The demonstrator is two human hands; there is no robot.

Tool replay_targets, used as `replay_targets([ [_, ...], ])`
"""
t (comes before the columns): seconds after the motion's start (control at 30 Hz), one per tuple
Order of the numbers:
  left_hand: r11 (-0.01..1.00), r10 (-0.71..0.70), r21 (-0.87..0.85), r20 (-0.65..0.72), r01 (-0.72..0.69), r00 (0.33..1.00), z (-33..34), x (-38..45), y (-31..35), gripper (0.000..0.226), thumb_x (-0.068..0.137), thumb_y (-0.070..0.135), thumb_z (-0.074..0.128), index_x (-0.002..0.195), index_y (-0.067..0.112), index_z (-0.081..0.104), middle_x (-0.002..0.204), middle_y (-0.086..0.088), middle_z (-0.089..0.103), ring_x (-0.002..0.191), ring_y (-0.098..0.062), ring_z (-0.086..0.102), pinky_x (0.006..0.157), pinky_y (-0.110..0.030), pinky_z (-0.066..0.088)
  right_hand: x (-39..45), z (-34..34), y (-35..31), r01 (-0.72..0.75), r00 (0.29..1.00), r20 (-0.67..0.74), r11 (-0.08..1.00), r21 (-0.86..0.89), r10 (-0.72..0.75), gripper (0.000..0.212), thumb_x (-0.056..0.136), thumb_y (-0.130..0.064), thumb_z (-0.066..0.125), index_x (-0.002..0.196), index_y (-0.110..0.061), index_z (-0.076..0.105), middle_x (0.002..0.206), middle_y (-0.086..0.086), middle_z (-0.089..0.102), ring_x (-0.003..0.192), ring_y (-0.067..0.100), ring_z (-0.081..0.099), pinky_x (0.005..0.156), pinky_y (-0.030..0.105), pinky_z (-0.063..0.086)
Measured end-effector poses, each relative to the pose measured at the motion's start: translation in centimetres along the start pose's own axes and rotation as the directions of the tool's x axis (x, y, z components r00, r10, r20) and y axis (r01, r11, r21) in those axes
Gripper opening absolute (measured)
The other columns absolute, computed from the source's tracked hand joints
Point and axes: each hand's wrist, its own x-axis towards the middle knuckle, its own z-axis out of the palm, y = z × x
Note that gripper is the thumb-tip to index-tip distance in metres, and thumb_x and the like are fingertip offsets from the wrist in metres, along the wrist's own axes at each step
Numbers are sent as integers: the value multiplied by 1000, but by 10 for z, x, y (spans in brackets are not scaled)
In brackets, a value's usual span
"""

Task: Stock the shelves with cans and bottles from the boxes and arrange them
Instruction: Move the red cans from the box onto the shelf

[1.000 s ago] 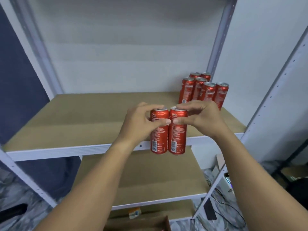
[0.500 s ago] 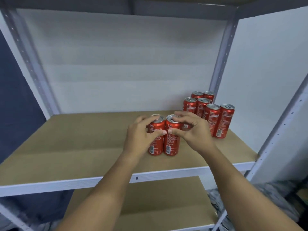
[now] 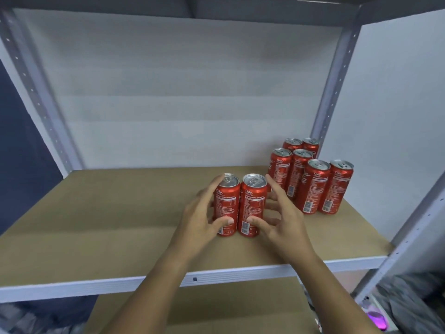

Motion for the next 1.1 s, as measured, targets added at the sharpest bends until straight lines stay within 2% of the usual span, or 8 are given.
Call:
replay_targets([
  [0.13,998,3,63,-42,0,999,5,30,-16,98,77,7,88,151,48,38,146,10,54,122,-8,63,97,-38,58,31,12,8,-52,999,11,999,-14,52,96,83,-6,80,153,-41,25,127,-23,52,110,-22,54,87,4,47],
  [0.2,999,-22,30,-62,24,998,7,49,-26,96,78,5,86,149,49,40,145,10,55,124,-11,62,99,-42,57,50,19,17,-47,999,3,999,-22,47,96,85,1,76,147,-47,22,128,-25,50,109,-26,51,93,6,47],
  [0.37,994,-47,98,-92,56,995,13,93,-50,96,77,2,83,148,49,38,144,11,55,128,-15,59,103,-46,54,97,42,50,-100,995,-23,985,-138,98,100,87,-7,74,156,-45,14,149,-2,47,132,13,53,109,46,47],
  [0.43,990,-37,134,-78,47,996,14,108,-61,99,77,3,80,152,46,32,143,9,54,128,-20,59,103,-50,53,112,50,59,-104,994,-39,982,-156,100,102,88,-7,73,156,-47,9,151,2,46,135,20,51,110,52,44],
  [0.6,979,-26,202,-70,40,997,11,139,-84,98,82,6,79,155,43,25,139,2,51,128,-22,56,102,-52,53,138,58,74,-51,999,-23,992,-114,49,94,91,-12,71,157,-41,11,155,-2,41,140,18,46,113,52,42],
  [0.87,955,-25,292,-91,50,996,4,160,-95,96,84,5,76,153,46,23,138,-2,51,127,-22,55,105,-52,50,162,74,77,-109,994,-36,986,-129,105,94,90,-17,70,156,-46,9,148,4,46,134,22,50,110,54,43],
  [1.0,951,-32,305,-88,58,996,1,165,-95,96,83,4,77,152,45,24,139,2,54,127,-21,57,105,-52,50,166,79,72,-159,987,-44,979,-127,155,98,89,-10,70,153,-50,8,146,4,46,133,22,50,110,53,44],
  [1.1,959,-62,272,-80,82,995,3,159,-90,108,84,0,76,157,48,14,148,5,53,128,-16,58,106,-34,49,162,78,63,-190,981,-44,976,-111,186,99,89,-6,70,157,-44,8,147,4,48,133,21,50,113,49,42],
])
